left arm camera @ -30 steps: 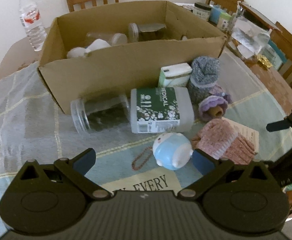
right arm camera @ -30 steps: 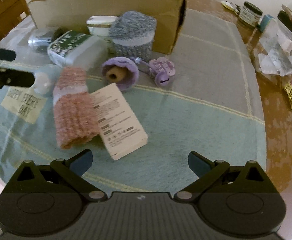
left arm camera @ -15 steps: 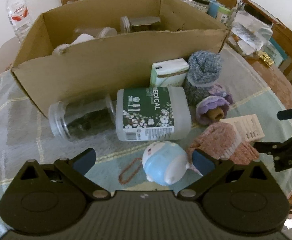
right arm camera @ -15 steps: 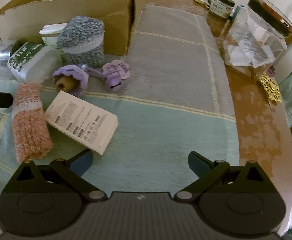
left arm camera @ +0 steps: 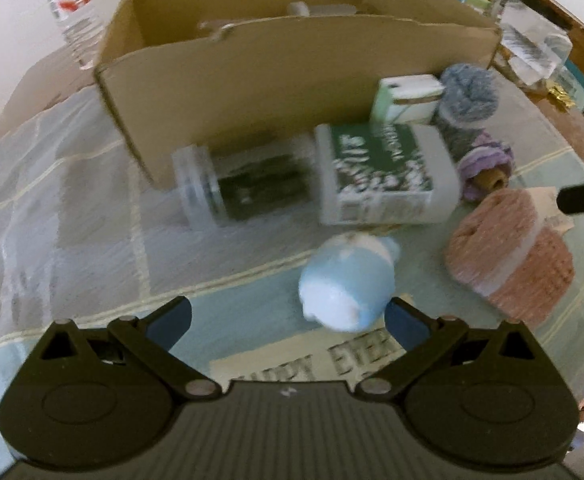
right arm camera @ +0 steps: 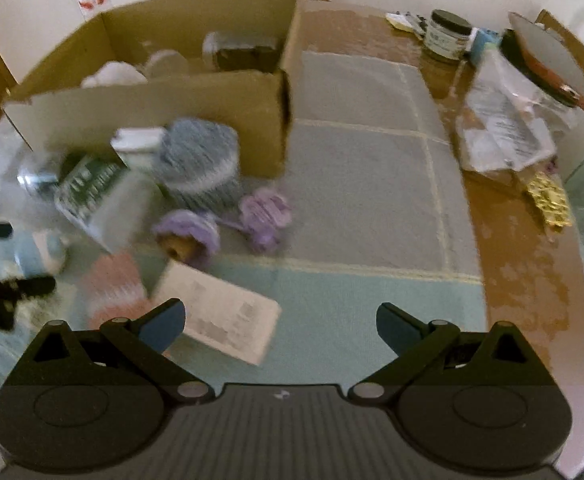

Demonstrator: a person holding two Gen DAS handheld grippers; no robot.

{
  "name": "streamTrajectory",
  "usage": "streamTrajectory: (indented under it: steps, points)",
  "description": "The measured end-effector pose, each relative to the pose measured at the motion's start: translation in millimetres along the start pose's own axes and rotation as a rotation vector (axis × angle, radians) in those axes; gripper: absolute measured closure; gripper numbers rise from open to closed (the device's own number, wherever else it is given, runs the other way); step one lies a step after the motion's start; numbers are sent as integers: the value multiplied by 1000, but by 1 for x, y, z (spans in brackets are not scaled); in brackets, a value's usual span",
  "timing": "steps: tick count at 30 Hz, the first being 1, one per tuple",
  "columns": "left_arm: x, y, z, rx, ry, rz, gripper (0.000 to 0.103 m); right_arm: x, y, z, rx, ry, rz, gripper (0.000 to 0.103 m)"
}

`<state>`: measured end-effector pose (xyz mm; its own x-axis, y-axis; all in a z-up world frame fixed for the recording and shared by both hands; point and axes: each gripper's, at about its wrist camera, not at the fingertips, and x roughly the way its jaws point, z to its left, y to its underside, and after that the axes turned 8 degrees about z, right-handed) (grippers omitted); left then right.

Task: Organize objects
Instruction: 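Withdraw both open grippers from the box toward the remaining items, then grasp the light blue round toy with the left gripper while the right grasps the white leaflet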

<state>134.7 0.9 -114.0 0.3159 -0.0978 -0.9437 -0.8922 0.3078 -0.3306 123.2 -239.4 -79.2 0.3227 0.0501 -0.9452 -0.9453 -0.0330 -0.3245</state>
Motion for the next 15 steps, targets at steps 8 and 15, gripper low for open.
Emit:
streamTrajectory:
  steps: [8,15]
  points:
    - [-4,9,14,-21,3,-6,1,32,-23,14,83,-44,47,0]
    - [-7,11,14,-3,25,-20,1,42,-20,17,130,-30,76,0]
